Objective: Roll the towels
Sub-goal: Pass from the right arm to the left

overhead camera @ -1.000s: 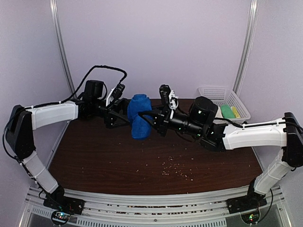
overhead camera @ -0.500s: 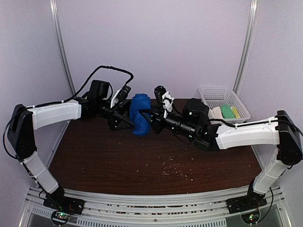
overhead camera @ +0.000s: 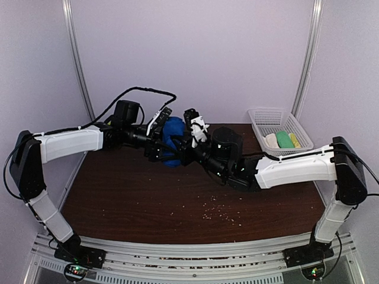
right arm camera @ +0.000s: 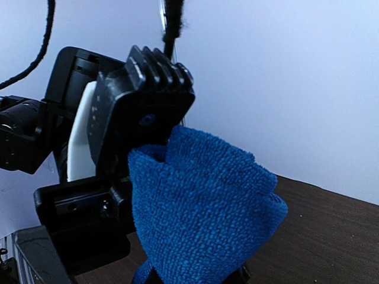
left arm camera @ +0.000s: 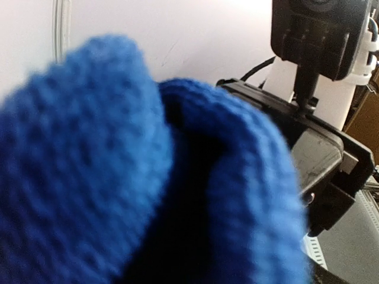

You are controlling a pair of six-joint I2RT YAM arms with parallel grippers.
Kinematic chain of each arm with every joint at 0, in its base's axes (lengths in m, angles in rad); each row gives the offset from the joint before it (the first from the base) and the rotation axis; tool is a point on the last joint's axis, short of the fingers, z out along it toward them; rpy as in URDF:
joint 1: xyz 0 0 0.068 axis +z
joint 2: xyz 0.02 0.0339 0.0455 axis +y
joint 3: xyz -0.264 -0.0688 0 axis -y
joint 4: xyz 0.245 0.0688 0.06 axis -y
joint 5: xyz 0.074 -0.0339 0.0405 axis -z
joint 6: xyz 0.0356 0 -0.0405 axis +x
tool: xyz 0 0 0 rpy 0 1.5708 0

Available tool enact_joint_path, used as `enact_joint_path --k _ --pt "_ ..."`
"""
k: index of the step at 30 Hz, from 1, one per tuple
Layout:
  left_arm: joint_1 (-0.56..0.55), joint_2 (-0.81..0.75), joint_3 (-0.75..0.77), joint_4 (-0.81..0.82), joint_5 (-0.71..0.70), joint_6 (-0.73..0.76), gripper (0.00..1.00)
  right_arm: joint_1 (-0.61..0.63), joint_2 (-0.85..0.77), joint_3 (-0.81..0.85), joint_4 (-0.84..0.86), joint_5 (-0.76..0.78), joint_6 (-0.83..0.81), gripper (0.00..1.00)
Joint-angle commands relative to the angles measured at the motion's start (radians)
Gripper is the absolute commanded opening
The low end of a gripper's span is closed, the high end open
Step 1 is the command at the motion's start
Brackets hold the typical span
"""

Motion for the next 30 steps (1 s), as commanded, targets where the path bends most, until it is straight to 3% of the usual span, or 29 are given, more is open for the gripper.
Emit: enact_joint_path --k 1,7,13,18,23,30 --pt "-0.024 0.008 0.027 0.004 -0.121 0.019 0.89 0.004 0.026 0.053 -0.034 0.119 0.074 0.00" --pt "-0.030 0.015 0.026 -0.005 -0.200 0.028 0.86 0.004 0.045 0.068 -0.040 0.157 0.145 0.00" --pt "-0.030 0.018 0.029 -0.008 -0.216 0.029 0.75 0.006 0.077 0.092 -0.036 0.108 0.164 0.01" --pt "-0.031 0.024 0.031 -0.011 -0.229 0.033 0.74 0.007 0.082 0.087 -0.013 0.069 0.190 0.01" --pt "-0.029 0.029 0.035 -0.014 -0.259 0.027 0.64 0.012 0.072 0.075 -0.019 0.068 0.200 0.02" --pt "-0.030 0.030 0.043 -0.022 -0.279 0.030 0.37 0.017 0.036 0.053 -0.034 0.097 0.212 0.12"
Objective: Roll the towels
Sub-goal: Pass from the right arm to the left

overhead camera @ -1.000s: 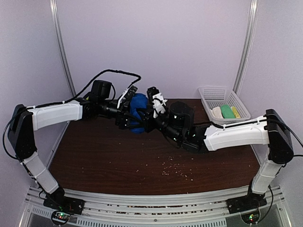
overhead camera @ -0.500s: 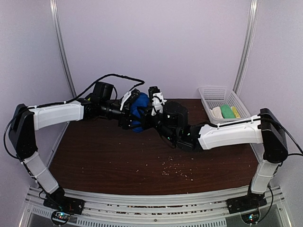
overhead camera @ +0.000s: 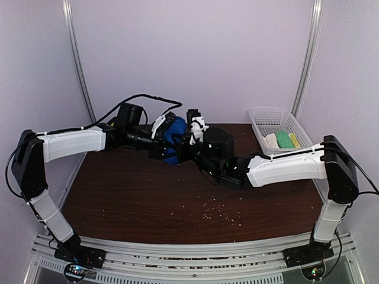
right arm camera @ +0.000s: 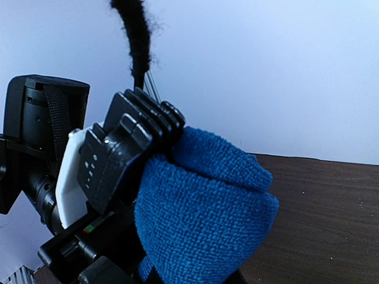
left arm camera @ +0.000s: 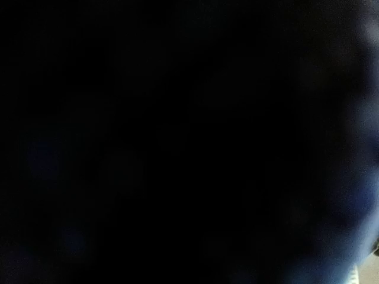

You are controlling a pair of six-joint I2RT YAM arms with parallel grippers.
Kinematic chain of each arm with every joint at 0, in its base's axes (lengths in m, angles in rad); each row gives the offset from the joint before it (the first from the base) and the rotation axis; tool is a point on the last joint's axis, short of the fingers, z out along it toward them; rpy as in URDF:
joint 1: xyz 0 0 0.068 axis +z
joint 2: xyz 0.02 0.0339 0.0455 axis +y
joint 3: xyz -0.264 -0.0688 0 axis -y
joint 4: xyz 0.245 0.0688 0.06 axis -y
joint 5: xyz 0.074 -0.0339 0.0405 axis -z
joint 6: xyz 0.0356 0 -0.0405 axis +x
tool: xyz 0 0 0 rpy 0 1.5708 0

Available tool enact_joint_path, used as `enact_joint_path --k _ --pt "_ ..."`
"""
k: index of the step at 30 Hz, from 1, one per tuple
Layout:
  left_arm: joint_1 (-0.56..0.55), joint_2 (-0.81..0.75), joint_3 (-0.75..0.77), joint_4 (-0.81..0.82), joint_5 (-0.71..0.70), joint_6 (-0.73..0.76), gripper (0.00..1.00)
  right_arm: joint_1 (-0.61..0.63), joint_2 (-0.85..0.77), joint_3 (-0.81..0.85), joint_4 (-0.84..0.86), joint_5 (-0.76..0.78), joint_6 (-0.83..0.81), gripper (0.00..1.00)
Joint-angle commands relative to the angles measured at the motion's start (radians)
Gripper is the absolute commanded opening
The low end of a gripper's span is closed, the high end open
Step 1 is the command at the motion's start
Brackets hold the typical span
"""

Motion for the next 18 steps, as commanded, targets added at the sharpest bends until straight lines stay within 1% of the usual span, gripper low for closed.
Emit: enact_joint_path --k 1,2,3,4,5,6,8,9,10,11,12,15,18 --pt "-0.017 0.008 0.039 0.028 -0.012 0.018 0.34 0.013 -0.044 -0.014 -0.006 0.015 0.023 0.17" --pt "-0.018 0.005 0.039 0.023 -0.011 0.024 0.33 0.013 -0.057 -0.016 -0.018 0.029 0.025 0.23" --pt "-0.017 0.001 0.038 0.021 -0.010 0.030 0.31 0.013 -0.069 -0.016 -0.039 0.046 0.025 0.31" --pt "-0.017 -0.001 0.035 0.019 -0.011 0.036 0.26 0.010 -0.085 -0.017 -0.055 0.058 0.024 0.39" --pt "-0.016 -0.004 0.036 0.013 -0.012 0.042 0.24 0.004 -0.100 -0.021 -0.071 0.066 0.023 0.46" --pt "-0.016 -0.005 0.036 0.008 -0.015 0.047 0.23 -0.001 -0.119 -0.027 -0.085 0.073 0.023 0.56" --pt "-0.014 -0.003 0.039 -0.002 -0.020 0.057 0.21 -0.019 -0.164 -0.046 -0.115 0.086 0.021 0.70" --pt "-0.009 0.000 0.043 -0.012 -0.023 0.062 0.18 -0.027 -0.191 -0.062 -0.126 0.088 0.022 0.79" --pt "-0.004 0.003 0.048 -0.022 -0.023 0.067 0.10 -0.039 -0.215 -0.079 -0.136 0.084 0.023 0.87" --pt "0.003 0.006 0.054 -0.034 -0.021 0.071 0.06 -0.051 -0.242 -0.098 -0.147 0.080 0.024 0.97" --pt "0.012 0.009 0.061 -0.049 -0.017 0.079 0.04 -0.064 -0.267 -0.116 -0.161 0.077 0.023 1.00" --pt "0.041 0.004 0.071 -0.089 -0.032 0.109 0.02 -0.103 -0.339 -0.161 -0.224 0.082 0.015 1.00" --pt "0.067 -0.017 0.061 -0.116 -0.084 0.138 0.01 -0.149 -0.379 -0.176 -0.327 0.117 0.008 1.00"
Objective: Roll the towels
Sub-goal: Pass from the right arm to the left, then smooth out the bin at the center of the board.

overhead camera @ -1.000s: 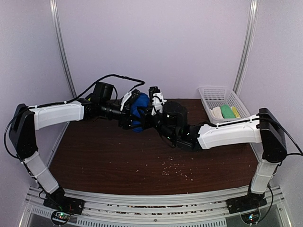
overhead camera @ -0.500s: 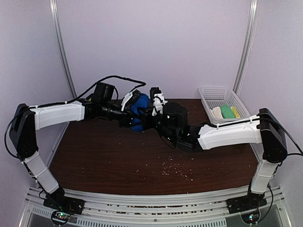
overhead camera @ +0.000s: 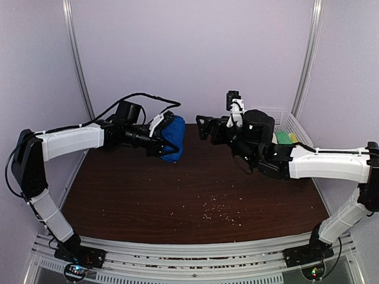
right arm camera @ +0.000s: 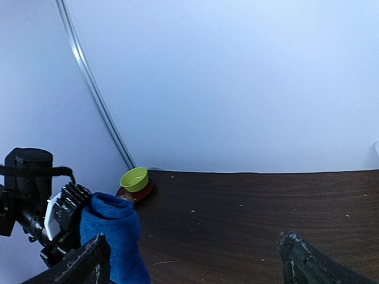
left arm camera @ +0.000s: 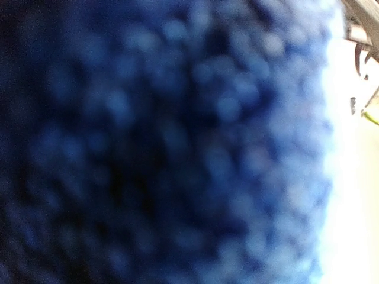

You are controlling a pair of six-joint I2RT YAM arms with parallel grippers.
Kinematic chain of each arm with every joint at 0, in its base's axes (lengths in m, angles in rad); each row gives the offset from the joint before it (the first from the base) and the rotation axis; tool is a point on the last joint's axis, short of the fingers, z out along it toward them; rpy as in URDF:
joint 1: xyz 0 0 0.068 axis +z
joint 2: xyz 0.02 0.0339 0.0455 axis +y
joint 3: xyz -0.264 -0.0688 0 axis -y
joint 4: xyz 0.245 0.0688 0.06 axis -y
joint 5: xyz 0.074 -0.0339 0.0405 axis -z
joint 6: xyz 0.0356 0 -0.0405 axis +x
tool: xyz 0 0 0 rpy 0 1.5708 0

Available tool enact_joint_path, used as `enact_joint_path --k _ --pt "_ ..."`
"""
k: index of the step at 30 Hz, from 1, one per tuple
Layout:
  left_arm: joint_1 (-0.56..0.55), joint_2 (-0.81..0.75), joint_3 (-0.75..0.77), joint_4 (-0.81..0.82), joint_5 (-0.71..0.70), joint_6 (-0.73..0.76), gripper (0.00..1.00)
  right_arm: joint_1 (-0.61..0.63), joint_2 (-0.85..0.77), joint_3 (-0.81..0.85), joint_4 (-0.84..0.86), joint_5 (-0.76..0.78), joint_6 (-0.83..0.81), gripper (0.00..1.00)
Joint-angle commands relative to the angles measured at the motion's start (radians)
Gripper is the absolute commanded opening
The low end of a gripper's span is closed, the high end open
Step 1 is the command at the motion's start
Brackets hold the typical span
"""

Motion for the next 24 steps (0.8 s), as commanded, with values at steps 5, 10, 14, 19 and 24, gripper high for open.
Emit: enact_joint_path --k 5,10,14,19,24 --pt "0.095 -0.048 0.004 -0.094 -0.114 0.078 0.00 -0.170 -0.040 0.030 -0.376 0.165 -0.010 1.00" --pt "0.171 -0.063 -0.032 -0.151 -0.167 0.102 0.00 -0.360 0.018 0.117 -0.531 0.199 -0.021 1.00" --pt "0.241 -0.074 -0.063 -0.183 -0.174 0.128 0.00 -0.492 0.111 0.196 -0.587 0.178 -0.053 1.00" --pt "0.264 -0.092 -0.099 -0.203 -0.245 0.155 0.00 -0.597 0.308 0.360 -0.676 0.112 -0.101 0.91" --pt "0.264 -0.112 -0.125 -0.180 -0.282 0.159 0.00 -0.647 0.512 0.506 -0.753 0.077 -0.111 0.74"
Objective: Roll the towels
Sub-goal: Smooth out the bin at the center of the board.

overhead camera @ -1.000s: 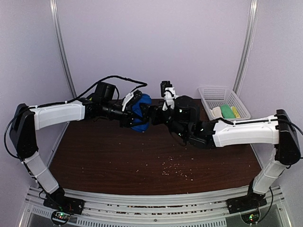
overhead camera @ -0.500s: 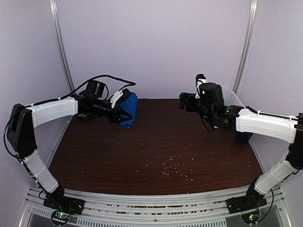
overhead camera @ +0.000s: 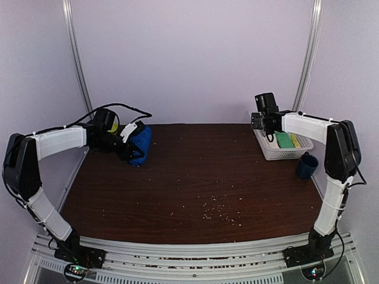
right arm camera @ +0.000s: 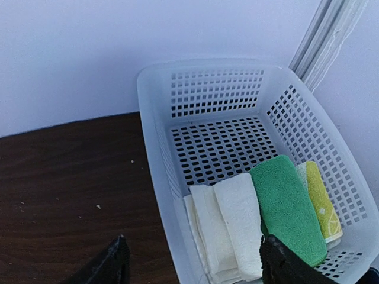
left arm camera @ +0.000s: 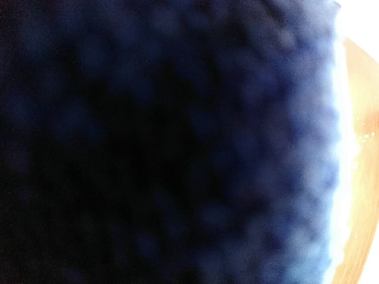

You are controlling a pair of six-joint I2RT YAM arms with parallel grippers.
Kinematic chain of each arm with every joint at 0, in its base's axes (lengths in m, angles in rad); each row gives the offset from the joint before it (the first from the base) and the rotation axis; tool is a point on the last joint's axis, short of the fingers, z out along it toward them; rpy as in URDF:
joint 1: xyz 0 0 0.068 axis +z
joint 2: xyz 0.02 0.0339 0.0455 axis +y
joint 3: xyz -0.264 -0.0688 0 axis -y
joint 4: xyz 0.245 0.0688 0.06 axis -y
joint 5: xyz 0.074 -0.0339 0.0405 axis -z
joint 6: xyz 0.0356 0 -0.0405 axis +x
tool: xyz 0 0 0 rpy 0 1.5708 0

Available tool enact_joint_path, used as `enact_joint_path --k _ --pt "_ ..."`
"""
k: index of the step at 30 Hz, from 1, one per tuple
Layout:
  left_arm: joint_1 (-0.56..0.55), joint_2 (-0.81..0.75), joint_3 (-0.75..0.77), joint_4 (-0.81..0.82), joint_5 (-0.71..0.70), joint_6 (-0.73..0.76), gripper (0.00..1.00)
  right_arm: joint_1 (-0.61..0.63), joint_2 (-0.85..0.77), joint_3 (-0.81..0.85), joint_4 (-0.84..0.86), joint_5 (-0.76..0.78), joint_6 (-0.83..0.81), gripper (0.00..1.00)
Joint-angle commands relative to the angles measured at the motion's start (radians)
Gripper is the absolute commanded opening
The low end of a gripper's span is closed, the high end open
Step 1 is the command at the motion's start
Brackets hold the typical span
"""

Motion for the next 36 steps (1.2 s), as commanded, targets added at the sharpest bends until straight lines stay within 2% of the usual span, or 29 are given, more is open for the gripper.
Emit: enact_joint_path --k 1,5,9,11,17,20,28,36 --pt "-0.003 -0.051 -0.009 0.030 -0.042 0.025 0.00 -0.028 0.133 0.094 -0.119 -0.034 -0.026 0.73" --pt "-0.002 -0.061 -0.013 0.037 -0.039 0.021 0.00 -0.038 0.206 0.148 -0.154 -0.028 -0.029 0.69" --pt "-0.002 -0.066 -0.019 0.049 -0.052 0.017 0.00 -0.042 0.215 0.137 -0.150 -0.023 -0.027 0.68" --pt "-0.002 -0.070 -0.024 0.056 -0.054 0.014 0.00 -0.042 0.211 0.123 -0.145 -0.038 -0.027 0.64" --pt "-0.002 -0.068 -0.028 0.069 -0.073 0.001 0.00 -0.036 0.177 0.069 -0.138 -0.223 -0.025 0.56" --pt "-0.002 -0.065 -0.027 0.070 -0.077 -0.002 0.00 -0.014 0.152 0.039 -0.138 -0.266 -0.025 0.52" --pt "-0.003 -0.063 -0.023 0.072 -0.095 -0.010 0.00 0.136 0.128 0.029 -0.151 -0.302 -0.023 0.53" --pt "-0.001 -0.053 -0.019 0.085 -0.166 -0.028 0.00 0.331 0.208 0.134 -0.148 -0.389 0.041 0.57"
